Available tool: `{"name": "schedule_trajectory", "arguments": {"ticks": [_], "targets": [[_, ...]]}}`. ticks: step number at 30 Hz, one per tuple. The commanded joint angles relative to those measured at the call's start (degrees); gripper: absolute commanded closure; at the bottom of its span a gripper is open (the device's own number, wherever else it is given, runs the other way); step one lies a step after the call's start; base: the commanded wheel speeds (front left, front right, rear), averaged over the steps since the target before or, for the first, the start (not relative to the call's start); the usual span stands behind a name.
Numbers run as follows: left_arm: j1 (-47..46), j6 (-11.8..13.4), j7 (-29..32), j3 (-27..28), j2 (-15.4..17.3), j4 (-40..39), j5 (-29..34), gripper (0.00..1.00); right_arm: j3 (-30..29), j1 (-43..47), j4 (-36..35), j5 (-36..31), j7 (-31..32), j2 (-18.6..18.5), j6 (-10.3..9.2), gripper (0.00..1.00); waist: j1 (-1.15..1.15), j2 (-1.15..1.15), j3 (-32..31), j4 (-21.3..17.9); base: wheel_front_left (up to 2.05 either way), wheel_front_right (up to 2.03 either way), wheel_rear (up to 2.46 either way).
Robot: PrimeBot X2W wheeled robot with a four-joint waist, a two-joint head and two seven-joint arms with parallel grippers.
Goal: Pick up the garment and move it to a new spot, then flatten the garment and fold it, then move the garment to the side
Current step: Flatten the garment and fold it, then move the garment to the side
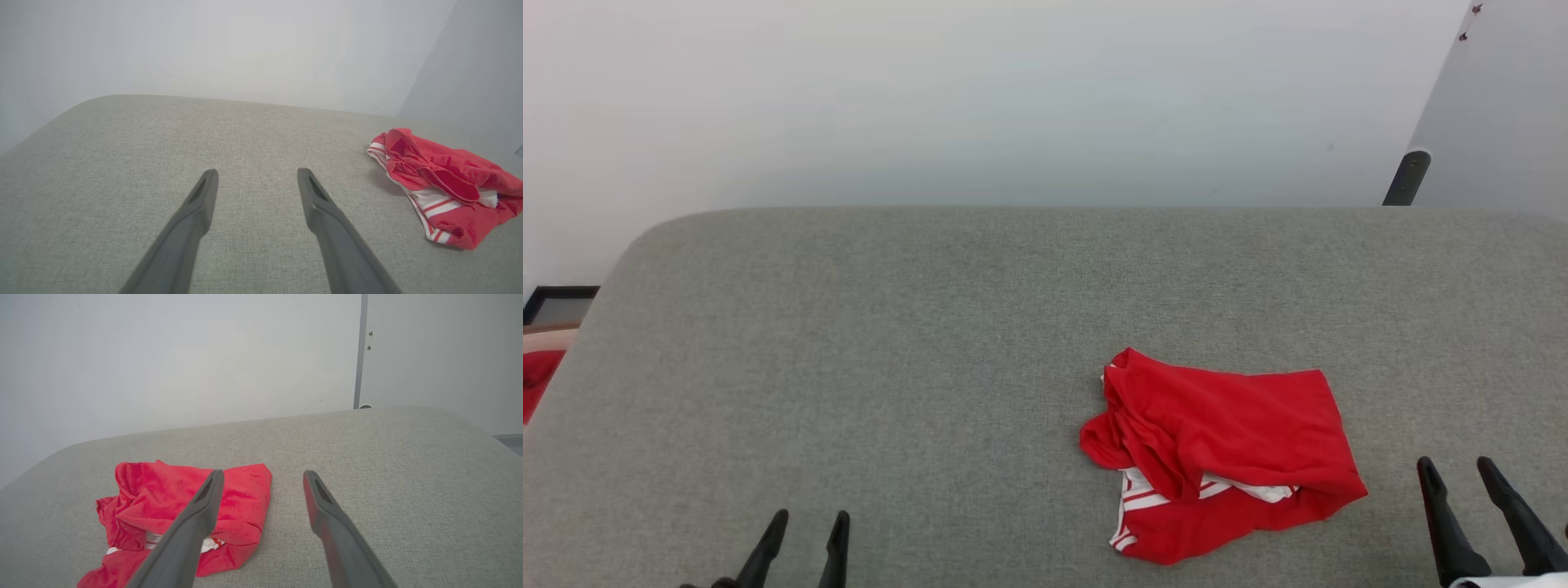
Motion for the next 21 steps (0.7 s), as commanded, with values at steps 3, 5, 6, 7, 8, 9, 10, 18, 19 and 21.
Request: {"name": "schedule_trajectory", "arguments": {"ticks": [3, 5, 6, 7, 8, 9, 10, 18, 19, 21], "targets": [[1.31, 0.13, 0.06, 0.93, -0.57, -1.00, 0.77, 0.00, -1.27, 1.79, -1.63, -0.64, 0.37, 0.85, -0.06, 0.00, 0.00, 0.00, 0.08, 0.15, 0.00, 0.00, 0.00], [1.53, 0.13, 0.06, 1.15, -0.67, -1.56, 1.01, 0.00, -1.78, 2.14, -2.35, -0.58, 0.51, 1.21, -0.06, 0.00, 0.00, 0.00, 0.20, 0.20, 0.00, 0.00, 0.00], [1.69, 0.13, 0.06, 1.28, -0.68, -1.70, 1.07, 0.00, -1.89, 2.45, -2.68, -0.75, 0.61, 1.34, -0.06, 0.00, 0.00, 0.00, 0.25, 0.22, 0.00, 0.00, 0.00], [1.82, 0.13, 0.06, 1.37, -0.70, -1.79, 1.06, 0.00, -2.05, 2.76, -2.89, -0.93, 0.70, 1.55, -0.06, 0.00, 0.00, 0.00, 0.29, 0.22, 0.00, 0.00, 0.00], [1.86, 0.13, 0.06, 1.43, -0.70, -1.87, 1.03, 0.00, -2.23, 2.96, -3.07, -0.95, 0.73, 1.80, -0.06, 0.00, 0.00, 0.00, 0.34, 0.22, 0.00, 0.00, 0.00], [1.83, 0.13, 0.06, 1.50, -0.69, -1.88, 0.99, 0.00, -2.35, 3.05, -3.25, -1.01, 0.80, 1.97, -0.06, 0.00, 0.00, 0.00, 0.38, 0.20, 0.00, 0.00, 0.00], [1.76, 0.13, 0.06, 1.55, -0.69, -1.86, 0.97, 0.00, -2.43, 3.01, -3.37, -1.10, 0.80, 2.09, -0.06, 0.00, 0.00, 0.00, 0.41, 0.18, 0.00, 0.00, 0.00], [1.04, 0.13, 0.06, 1.48, -0.75, -1.97, 0.70, 0.00, -2.68, 2.68, -3.45, -1.61, 1.41, 2.83, -0.06, 0.00, 0.00, 0.00, 0.56, -0.04, 0.00, 0.00, 0.00], [0.99, 0.13, 0.06, 1.42, -0.80, -1.97, 0.69, 0.00, -2.68, 2.67, -3.39, -1.64, 1.51, 2.89, -0.06, 0.00, 0.00, 0.00, 0.56, -0.04, 0.00, 0.00, 0.00], [0.91, 0.13, 0.07, 1.29, -0.83, -1.94, 0.72, 0.00, -2.75, 2.66, -3.36, -1.58, 1.57, 2.92, -0.06, 0.00, 0.00, 0.00, 0.61, -0.03, 0.00, 0.00, 0.00]]}}
